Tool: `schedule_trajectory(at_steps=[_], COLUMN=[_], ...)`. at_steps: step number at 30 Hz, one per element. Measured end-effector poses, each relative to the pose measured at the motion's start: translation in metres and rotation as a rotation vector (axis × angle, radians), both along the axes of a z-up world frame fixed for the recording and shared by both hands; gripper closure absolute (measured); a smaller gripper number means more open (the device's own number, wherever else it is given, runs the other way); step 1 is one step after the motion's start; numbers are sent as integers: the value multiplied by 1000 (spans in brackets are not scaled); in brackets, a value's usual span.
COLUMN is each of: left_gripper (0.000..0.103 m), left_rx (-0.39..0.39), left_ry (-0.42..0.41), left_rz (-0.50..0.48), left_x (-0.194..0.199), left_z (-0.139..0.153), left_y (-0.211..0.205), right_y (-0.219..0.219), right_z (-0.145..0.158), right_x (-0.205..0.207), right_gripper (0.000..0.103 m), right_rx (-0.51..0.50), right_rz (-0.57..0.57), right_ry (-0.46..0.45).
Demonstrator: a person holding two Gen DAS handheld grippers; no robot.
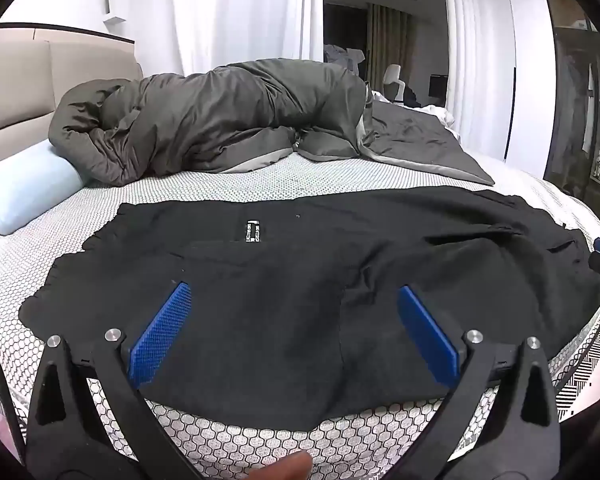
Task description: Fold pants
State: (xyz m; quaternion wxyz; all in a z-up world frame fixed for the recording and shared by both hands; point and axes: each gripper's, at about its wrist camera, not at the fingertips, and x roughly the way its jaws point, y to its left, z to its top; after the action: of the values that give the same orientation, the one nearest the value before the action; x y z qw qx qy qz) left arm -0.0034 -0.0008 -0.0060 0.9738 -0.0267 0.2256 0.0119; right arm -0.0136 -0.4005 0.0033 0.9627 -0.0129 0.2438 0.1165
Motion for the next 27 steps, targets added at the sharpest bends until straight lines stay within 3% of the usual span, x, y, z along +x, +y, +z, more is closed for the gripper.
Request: schedule_trajectory(at_steps=[15, 27], left_gripper=[0, 0], left_rx=[15, -19], left_ry=[26, 24], left_rz=[9, 15], left_x=[6, 5], left_z=[-6, -7], left_y=[2, 7], right_y=[9, 21], right_z=[1, -4], right_x=[2, 10], right_gripper=[0, 0], right_rx=[-35, -53], right_rz=[-5, -23], right_ry=[-9, 30])
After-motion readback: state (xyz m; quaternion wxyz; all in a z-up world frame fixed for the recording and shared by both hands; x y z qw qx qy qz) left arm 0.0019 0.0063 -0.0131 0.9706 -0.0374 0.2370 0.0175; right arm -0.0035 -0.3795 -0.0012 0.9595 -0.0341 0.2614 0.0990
